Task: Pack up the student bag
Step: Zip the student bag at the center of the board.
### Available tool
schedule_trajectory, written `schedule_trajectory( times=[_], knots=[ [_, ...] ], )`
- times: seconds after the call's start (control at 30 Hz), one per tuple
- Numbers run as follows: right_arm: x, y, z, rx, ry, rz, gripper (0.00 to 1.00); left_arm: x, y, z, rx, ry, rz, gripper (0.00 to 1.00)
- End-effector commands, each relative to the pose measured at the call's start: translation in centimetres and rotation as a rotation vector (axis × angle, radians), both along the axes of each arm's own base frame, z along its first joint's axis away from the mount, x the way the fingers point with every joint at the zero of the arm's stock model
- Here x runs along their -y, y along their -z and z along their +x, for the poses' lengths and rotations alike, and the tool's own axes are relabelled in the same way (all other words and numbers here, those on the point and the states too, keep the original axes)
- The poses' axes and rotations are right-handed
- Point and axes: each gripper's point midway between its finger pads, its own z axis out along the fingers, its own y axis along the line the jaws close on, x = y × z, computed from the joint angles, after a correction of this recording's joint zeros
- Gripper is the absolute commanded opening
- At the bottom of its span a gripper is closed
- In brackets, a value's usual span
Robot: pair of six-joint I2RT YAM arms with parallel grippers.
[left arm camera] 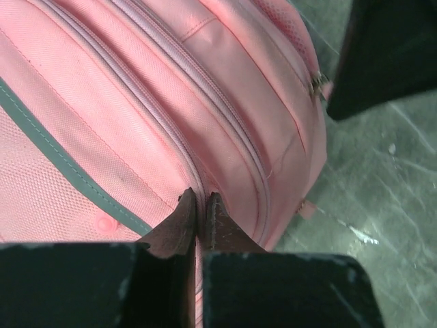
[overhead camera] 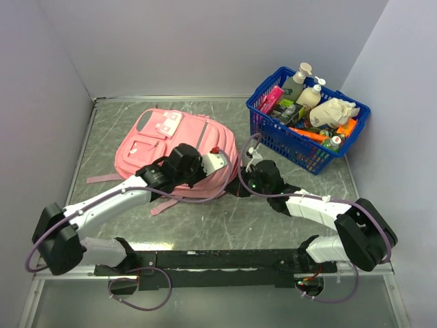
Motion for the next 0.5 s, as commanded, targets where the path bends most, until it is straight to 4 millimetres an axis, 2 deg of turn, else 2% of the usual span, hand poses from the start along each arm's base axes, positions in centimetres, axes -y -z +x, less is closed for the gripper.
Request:
schedule_trajectory(
  times=[0.0,0.13,0.27,0.37,0.4,0.43,0.47],
  knots=[
    [0.9,-2.7,2.2,0.061,0.032,0.036,0.0,-2.8,2.9,-4.6,-0.109,0.137,0.131,0.01],
    [2.0,-2.4,3.0,0.058,0.053,0.02,0.0,-4.7,4.4,-7.0,-0.148,0.214,0.197,0.01],
    [2.7,-2.6,3.8,0.068,0.061,0.005,0.0,-6.4,4.5,-8.7,-0.141,0.302,0.26,0.01],
    [2.9,-3.9,4.2,0.095,0.041,0.02,0.0,-7.8,4.8,-8.8,-0.113,0.319,0.328,0.01],
    [2.7,-5.0,4.4,0.118,0.027,0.039,0.0,-7.9,4.8,-8.5,-0.096,0.314,0.34,0.03],
    [2.1,-5.6,4.0,0.123,-0.016,0.059,0.0,-7.9,4.5,-7.9,-0.073,0.294,0.335,0.09],
    [2.0,-5.9,4.0,0.131,-0.024,0.059,0.0,-8.0,3.8,-6.6,-0.019,0.234,0.34,0.33]
  ],
)
